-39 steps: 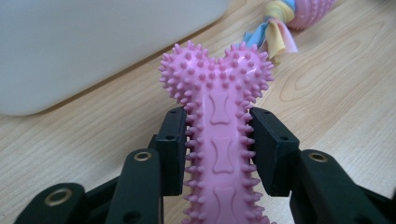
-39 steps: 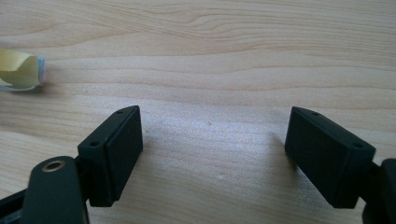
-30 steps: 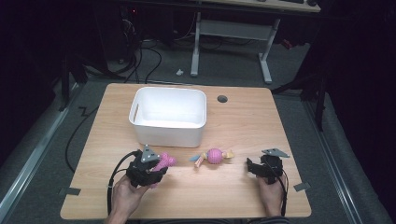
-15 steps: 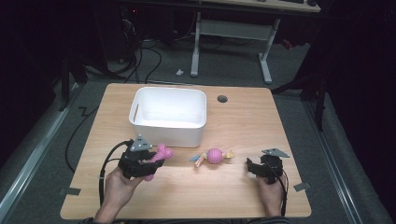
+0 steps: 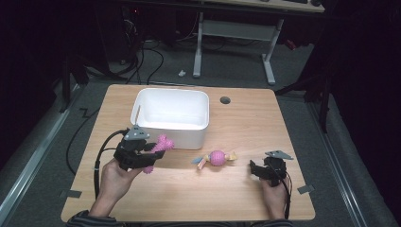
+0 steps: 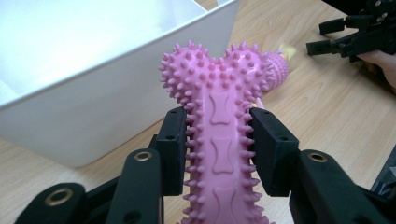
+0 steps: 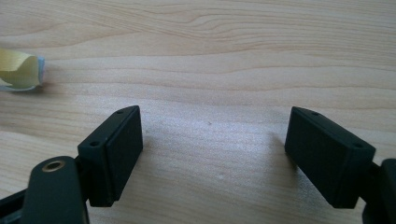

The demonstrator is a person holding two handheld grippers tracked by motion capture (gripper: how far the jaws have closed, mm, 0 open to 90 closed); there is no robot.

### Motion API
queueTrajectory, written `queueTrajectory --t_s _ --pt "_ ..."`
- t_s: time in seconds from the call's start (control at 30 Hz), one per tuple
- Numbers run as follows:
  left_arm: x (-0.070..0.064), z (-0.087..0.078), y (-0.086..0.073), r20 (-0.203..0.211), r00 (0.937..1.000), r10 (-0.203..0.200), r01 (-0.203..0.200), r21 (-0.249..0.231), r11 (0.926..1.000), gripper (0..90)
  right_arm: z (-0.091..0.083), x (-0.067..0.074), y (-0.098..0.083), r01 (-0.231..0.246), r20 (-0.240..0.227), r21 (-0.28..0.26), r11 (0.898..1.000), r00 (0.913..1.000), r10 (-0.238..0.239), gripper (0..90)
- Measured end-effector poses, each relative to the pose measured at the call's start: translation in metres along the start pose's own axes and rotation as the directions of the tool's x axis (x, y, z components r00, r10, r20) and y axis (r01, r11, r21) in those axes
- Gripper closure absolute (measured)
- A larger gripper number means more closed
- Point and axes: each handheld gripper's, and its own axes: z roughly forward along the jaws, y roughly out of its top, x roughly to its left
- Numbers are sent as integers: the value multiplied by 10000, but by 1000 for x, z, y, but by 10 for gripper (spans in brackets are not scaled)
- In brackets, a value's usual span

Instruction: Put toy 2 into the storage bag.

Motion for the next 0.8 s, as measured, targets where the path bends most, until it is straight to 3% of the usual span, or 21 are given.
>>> queueTrajectory --t_s 0.8 --pt "11 -10 41 279 9993 234 -230 -157 9996 592 0 0 0 0 -7 2 10000 10000 0 193"
